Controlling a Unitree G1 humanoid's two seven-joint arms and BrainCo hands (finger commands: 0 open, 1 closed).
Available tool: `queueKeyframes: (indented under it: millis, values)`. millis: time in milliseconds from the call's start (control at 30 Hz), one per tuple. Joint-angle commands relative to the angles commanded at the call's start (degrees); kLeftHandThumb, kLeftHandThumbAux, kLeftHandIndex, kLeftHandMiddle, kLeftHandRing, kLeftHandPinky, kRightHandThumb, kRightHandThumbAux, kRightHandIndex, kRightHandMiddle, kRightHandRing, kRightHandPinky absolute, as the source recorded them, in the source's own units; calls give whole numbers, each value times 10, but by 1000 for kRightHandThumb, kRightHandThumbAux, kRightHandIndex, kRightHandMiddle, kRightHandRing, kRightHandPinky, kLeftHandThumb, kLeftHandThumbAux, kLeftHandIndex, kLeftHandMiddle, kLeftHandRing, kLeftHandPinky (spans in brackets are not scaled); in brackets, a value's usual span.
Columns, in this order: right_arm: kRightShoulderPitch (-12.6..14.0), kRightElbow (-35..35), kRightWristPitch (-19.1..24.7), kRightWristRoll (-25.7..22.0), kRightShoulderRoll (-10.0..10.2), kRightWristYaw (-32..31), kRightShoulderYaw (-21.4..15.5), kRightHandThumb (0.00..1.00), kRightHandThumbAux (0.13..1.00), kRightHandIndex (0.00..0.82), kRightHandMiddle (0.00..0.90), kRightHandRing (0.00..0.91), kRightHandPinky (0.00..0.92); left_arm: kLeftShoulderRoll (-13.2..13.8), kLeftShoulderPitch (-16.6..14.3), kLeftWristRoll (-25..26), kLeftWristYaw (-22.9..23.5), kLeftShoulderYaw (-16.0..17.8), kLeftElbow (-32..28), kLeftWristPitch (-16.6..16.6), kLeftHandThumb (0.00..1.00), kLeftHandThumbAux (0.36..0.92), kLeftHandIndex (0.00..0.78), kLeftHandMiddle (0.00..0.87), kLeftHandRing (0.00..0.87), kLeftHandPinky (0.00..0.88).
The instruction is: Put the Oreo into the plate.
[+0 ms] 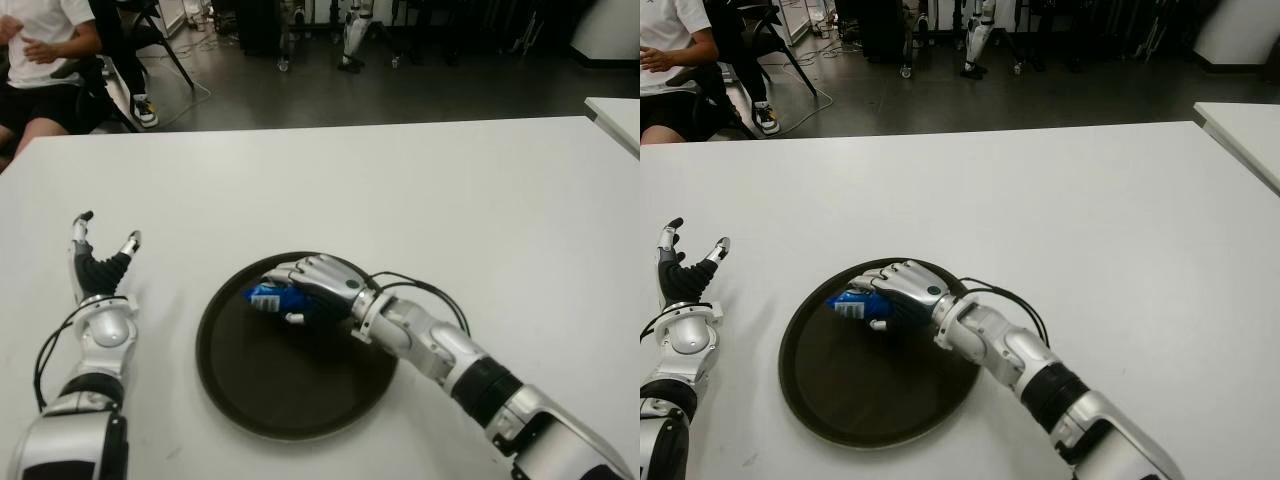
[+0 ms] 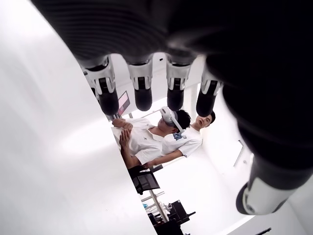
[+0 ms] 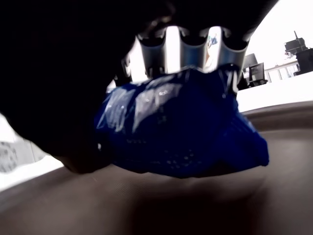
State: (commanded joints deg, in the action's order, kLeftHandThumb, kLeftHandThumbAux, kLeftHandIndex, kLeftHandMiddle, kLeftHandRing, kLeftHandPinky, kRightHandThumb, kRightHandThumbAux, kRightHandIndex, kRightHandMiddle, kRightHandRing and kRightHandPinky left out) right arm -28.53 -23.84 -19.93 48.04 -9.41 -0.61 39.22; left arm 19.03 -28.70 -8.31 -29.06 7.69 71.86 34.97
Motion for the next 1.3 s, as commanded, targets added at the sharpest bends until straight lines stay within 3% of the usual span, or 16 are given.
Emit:
queueKeyframes:
  millis: [767,1100,1300]
  values:
    - [3,70,49,26,-22,-53,-4,838,680,421,526,796,762,5,-1,-11,7,-10,-1,-3,0,641,26,23,0,0]
    - [6,61,39,25,-20,-16,-10,841,678,416,526,819,822,3,-1,-8,3,-4,1,-5,0,670,21,26,0,0]
    - [8,57,32,18,-20,-6,-14,841,678,416,520,816,805,-2,-2,6,14,9,2,-4,0,671,21,24,0,0]
